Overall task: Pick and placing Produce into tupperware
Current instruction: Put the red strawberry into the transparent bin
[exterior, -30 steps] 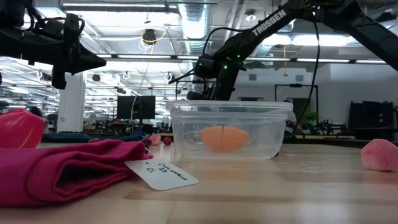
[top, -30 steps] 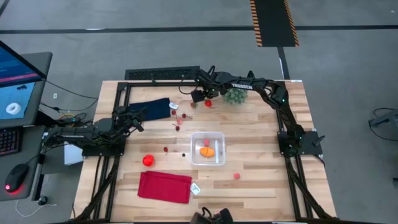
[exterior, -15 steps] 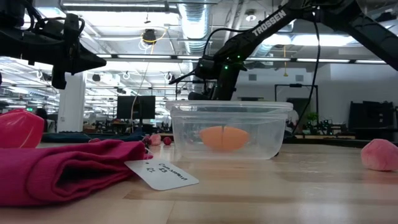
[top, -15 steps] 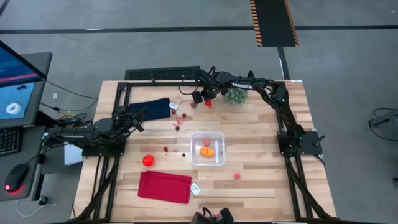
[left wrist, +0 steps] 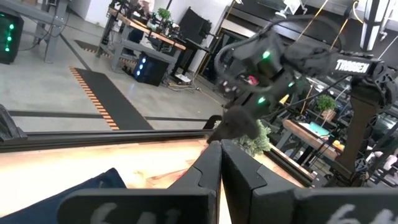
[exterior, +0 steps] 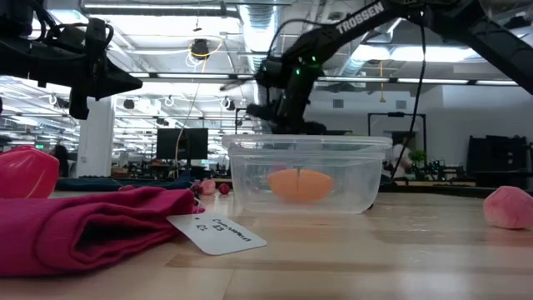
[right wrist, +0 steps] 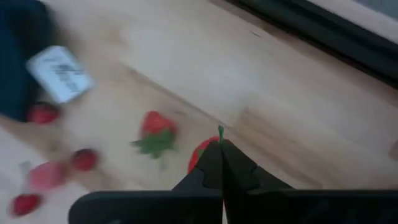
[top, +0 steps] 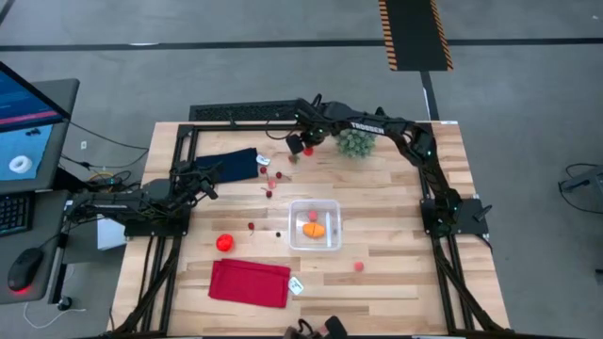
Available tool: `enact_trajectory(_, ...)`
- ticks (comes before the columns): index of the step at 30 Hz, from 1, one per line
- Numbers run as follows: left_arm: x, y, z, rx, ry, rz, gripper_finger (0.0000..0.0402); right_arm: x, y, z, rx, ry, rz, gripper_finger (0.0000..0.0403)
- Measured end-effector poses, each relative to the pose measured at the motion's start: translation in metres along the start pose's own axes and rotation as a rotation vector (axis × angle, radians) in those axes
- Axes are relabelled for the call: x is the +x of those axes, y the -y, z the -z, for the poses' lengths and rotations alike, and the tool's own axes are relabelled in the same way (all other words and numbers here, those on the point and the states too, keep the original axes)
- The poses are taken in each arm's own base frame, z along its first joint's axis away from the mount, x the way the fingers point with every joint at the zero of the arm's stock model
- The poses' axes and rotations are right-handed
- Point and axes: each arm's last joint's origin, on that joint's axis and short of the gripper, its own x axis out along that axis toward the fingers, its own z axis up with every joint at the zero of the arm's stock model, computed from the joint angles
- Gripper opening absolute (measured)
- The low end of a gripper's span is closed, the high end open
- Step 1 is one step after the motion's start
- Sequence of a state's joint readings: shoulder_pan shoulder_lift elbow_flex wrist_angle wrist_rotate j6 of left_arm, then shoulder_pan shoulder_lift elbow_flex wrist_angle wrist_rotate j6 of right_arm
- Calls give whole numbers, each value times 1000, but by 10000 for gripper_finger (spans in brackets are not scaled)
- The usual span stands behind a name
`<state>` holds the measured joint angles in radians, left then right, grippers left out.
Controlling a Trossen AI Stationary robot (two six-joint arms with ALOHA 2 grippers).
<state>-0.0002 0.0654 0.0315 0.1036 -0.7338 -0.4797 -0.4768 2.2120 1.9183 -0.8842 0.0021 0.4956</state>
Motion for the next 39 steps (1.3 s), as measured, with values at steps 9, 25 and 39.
enact_trajectory(9, 0, 0, 0, 4, -1, 0, 0, -35, -44, 23, -174, -64, 89, 10)
enact_trajectory(25, 0, 0, 0, 4, -3, 1, 0, -62, -138, 132, -518, -93, 279, 14)
enact_trajectory(39, 0, 0, 1, 9, -13, 10, 0, -84, -184, 216, -624, -36, 321, 15)
